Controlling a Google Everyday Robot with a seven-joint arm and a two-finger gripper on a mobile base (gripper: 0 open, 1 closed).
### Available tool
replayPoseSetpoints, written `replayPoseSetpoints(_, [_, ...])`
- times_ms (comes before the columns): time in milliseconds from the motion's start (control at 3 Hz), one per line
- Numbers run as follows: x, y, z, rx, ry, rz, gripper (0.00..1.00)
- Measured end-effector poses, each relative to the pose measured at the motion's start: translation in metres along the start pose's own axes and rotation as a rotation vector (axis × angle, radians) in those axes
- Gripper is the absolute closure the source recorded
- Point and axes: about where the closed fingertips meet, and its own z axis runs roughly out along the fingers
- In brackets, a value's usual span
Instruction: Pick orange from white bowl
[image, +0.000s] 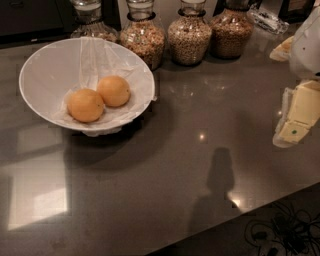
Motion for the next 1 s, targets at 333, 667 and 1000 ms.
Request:
replayPoseSetpoints(333, [0.000, 0.000, 0.000, 0.000, 0.000, 0.000, 0.00])
replayPoseSetpoints(667, [-0.014, -0.005, 0.000, 0.019, -0.014, -0.052, 0.00])
replayPoseSetpoints(1000, [-0.048, -0.025, 0.006, 0.044, -0.052, -0.126, 0.00])
